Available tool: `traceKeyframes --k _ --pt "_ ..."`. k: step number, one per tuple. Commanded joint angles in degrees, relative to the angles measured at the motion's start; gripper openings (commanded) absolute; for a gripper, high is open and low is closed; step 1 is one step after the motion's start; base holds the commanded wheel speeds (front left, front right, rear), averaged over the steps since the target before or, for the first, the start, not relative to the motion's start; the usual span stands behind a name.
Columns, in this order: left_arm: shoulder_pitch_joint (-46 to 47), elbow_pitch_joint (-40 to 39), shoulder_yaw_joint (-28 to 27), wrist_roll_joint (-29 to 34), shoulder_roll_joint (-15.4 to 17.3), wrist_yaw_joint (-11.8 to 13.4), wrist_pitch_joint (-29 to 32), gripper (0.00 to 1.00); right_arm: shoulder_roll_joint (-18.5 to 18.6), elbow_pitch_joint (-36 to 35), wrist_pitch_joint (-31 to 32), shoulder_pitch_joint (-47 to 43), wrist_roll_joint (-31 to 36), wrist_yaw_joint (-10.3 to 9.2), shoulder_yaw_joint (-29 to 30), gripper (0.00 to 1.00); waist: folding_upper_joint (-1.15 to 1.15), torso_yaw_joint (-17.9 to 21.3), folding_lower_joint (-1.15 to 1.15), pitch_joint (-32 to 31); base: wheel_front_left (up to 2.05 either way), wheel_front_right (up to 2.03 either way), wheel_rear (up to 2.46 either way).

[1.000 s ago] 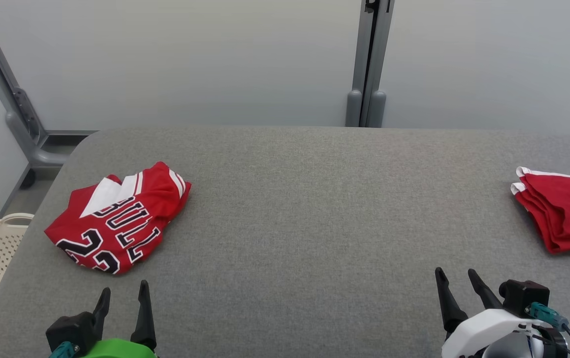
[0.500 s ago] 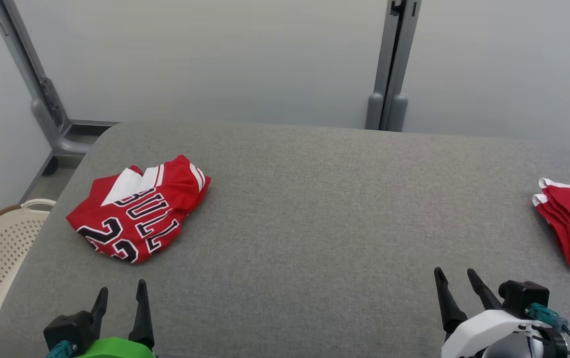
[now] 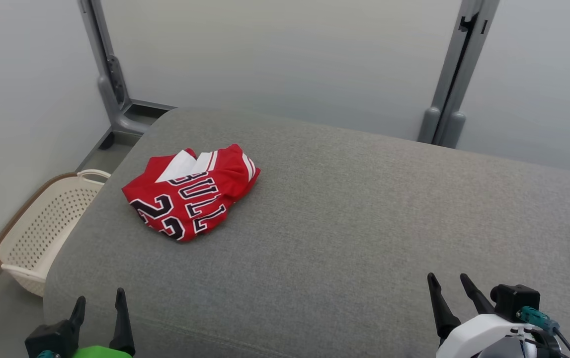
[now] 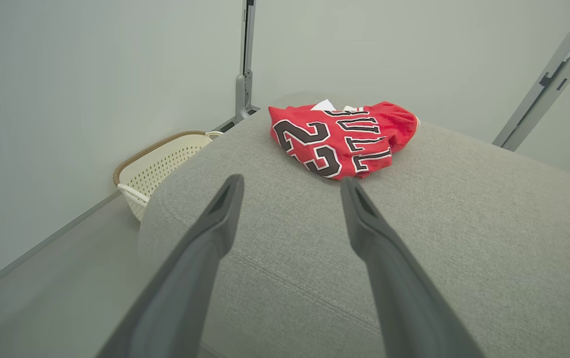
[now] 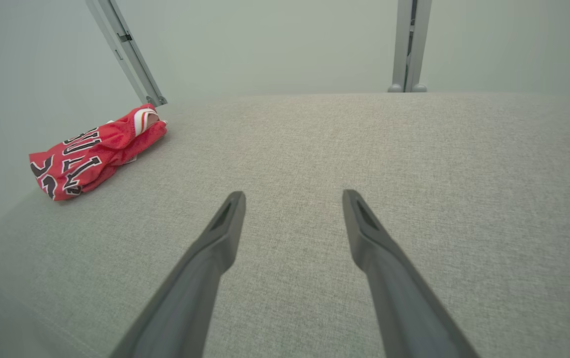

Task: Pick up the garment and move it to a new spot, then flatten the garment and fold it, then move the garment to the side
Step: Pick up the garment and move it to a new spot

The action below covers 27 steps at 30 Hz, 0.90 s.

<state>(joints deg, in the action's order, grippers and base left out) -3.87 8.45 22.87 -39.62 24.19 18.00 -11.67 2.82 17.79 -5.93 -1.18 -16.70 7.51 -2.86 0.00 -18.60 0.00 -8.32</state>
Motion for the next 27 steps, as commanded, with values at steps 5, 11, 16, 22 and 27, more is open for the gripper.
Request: traceKeyframes --k 5,11,16,22,27 --pt "-1.0 -0.7 -0.3 0.6 0.9 0.8 -0.7 1.00 0.2 0.4 -0.4 0.0 -0.7 -0.04 -1.0 1.00 0.00 -4.2 0.00 -0.1 0.00 0.00 0.00" --pt "-1.4 -1.6 -0.9 0.5 0.8 1.3 -1.2 1.00 0.2 0.8 -0.3 1.2 -0.6 -0.04 -2.1 1.00 0.00 -5.0 0.00 0.6 0.00 0.00 0.00" --pt "0.8 -2.7 1.6 1.5 1.7 -3.2 -0.9 1.00 0.2 1.1 -0.3 1.8 -0.6 -0.04 -3.1 1.00 0.00 -5.6 0.00 1.0 0.00 0.00 0.00" --pt "6.3 0.1 3.7 1.7 1.3 -4.7 3.5 1.00 0.2 0.4 0.3 1.5 0.1 -0.04 -3.2 1.00 0.00 -5.8 0.00 1.4 0.00 0.00 0.00" --pt "13.4 4.2 6.5 -0.1 0.8 -9.2 10.9 1.00 0.2 -1.1 1.1 1.2 0.3 -0.04 -3.7 1.00 0.00 -4.7 0.00 2.2 0.00 0.00 0.00"
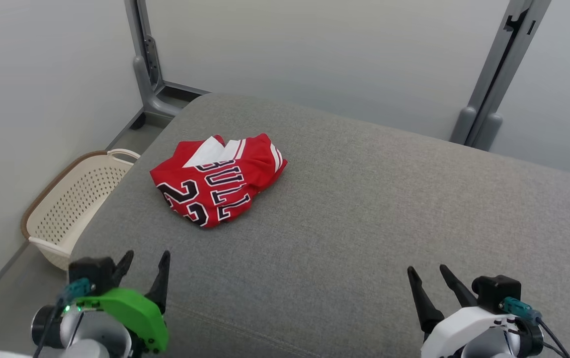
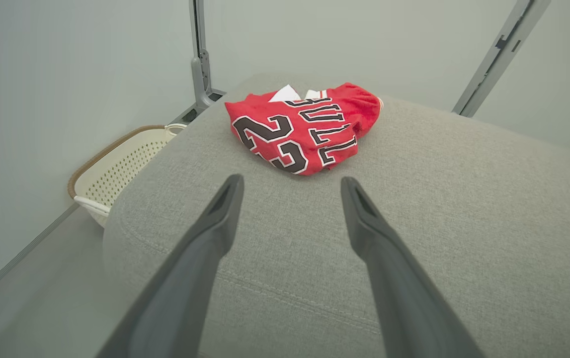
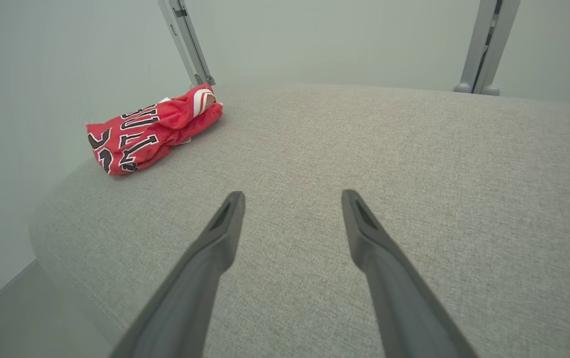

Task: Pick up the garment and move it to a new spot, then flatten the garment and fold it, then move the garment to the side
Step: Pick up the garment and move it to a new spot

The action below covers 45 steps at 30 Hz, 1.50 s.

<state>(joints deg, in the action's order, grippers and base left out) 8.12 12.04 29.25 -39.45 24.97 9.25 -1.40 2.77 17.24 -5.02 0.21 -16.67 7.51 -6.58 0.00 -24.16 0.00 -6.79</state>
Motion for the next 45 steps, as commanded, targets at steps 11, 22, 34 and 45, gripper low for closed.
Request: traceKeyframes --k 11,22,34,45 --pt "22.2 14.6 4.4 0.3 -4.0 -5.3 14.2 1.00 0.3 -8.8 5.4 1.1 5.9 -0.04 2.4 1.00 0.00 5.0 0.00 10.2 0.00 0.00 0.00" --pt "36.8 29.0 6.8 1.3 -7.4 -9.3 19.6 1.00 0.2 -19.1 11.0 2.2 10.1 -0.04 3.2 1.00 0.00 8.9 0.00 21.5 0.00 0.00 0.00" --pt "42.9 38.4 6.0 -0.2 -9.5 -8.1 22.4 1.00 0.2 -22.9 12.0 2.5 9.8 -0.04 3.1 1.00 0.00 11.9 0.00 27.3 0.00 0.00 0.00" --pt "45.0 45.3 5.9 -0.3 -10.6 -6.2 21.5 0.00 0.2 -23.5 12.0 3.1 10.2 -0.04 2.9 1.00 0.00 14.2 0.00 28.6 0.00 0.00 0.00"
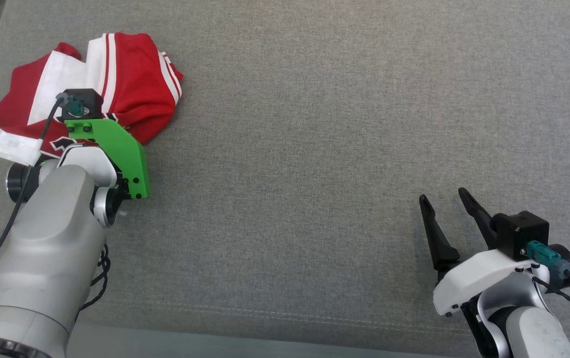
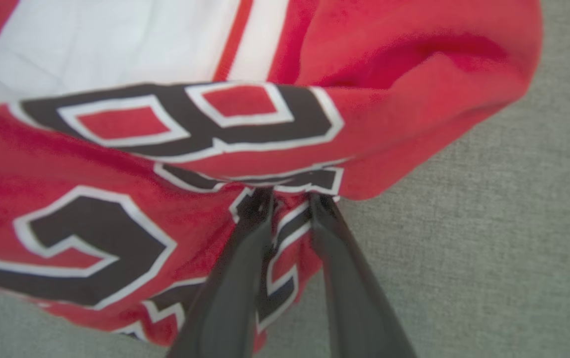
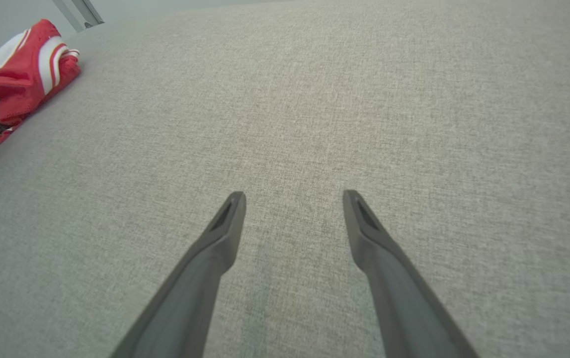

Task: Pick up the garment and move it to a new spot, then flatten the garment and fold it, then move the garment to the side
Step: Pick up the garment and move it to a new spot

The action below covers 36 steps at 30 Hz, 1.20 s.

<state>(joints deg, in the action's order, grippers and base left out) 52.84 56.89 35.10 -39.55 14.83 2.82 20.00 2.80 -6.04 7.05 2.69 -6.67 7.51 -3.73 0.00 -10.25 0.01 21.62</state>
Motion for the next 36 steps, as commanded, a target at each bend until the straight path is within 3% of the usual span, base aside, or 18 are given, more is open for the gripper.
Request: traceKeyframes --k 1,17,23,36 --pt "0.4 0.7 0.0 -0.1 -0.6 0.3 -0.5 0.00 0.2 0.0 -0.2 0.6 0.1 -0.04 0.1 1.00 0.00 0.3 -0.01 0.0 0.00 0.00 0.00" --pt "4.2 -1.7 1.0 1.0 -2.9 -2.1 -10.1 0.00 0.2 5.2 -2.3 0.4 -3.0 -0.04 -2.7 1.00 0.00 1.6 -0.01 -8.9 0.00 0.00 0.00" --pt "5.4 -4.6 2.1 2.1 -3.5 -1.9 -10.5 0.00 0.2 7.5 -3.9 0.3 -5.2 -0.04 -3.8 1.00 0.00 4.6 -0.01 -12.3 0.00 0.00 0.00" --pt "3.6 -19.6 6.6 3.8 -6.2 -2.6 -9.2 0.00 0.2 12.6 -8.1 0.7 -8.3 -0.04 -5.2 1.00 0.00 15.2 -0.01 -16.9 0.00 0.00 0.00"
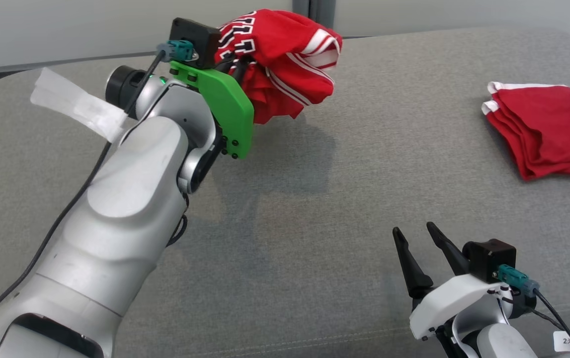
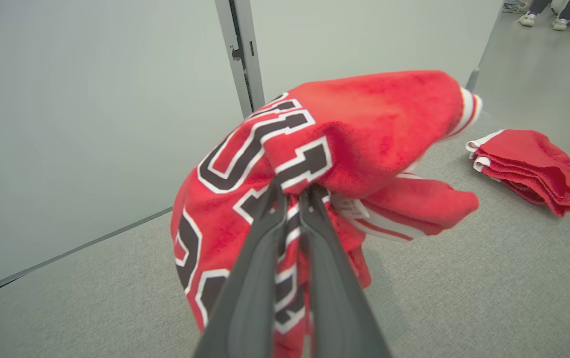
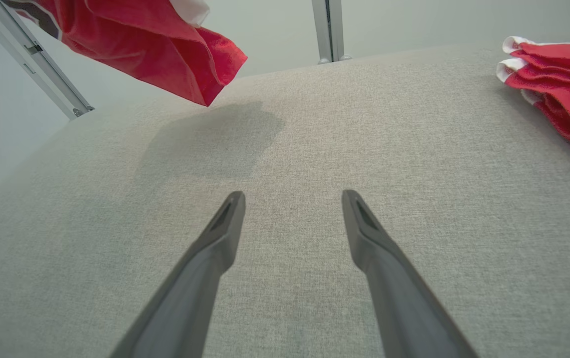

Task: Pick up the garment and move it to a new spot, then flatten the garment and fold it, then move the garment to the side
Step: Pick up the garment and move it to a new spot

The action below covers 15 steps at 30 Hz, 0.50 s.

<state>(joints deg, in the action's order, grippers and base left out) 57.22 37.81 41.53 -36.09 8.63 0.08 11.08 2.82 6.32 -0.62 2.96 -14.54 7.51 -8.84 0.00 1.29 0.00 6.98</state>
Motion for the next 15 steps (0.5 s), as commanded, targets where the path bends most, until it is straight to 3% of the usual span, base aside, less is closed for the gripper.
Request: traceKeyframes --k 1,5,8,15 --pt "-1.1 -1.5 0.5 0.5 -0.1 -0.1 -0.4 0.00 0.2 0.4 -0.6 0.6 -0.4 -0.04 -0.1 1.00 0.00 4.5 0.00 -2.4 0.00 0.00 0.00" --pt "-2.4 -5.3 1.7 0.5 -1.0 -0.7 -1.3 0.00 0.1 1.1 -0.8 0.9 -0.5 -0.04 -0.1 1.00 0.00 7.4 0.00 -3.3 0.00 0.00 0.00" --pt "-3.8 -7.9 2.7 -0.6 -2.0 -2.6 -2.1 0.00 0.1 1.6 -0.9 0.8 -0.5 -0.04 -0.4 1.00 0.00 9.4 0.00 -4.1 0.00 0.00 0.00" --pt "-6.4 -8.8 5.9 1.8 0.3 -3.8 -4.0 0.00 0.2 1.8 -0.7 0.5 -0.5 -0.04 -1.3 1.00 0.00 13.4 0.00 -5.1 0.00 0.00 0.00"
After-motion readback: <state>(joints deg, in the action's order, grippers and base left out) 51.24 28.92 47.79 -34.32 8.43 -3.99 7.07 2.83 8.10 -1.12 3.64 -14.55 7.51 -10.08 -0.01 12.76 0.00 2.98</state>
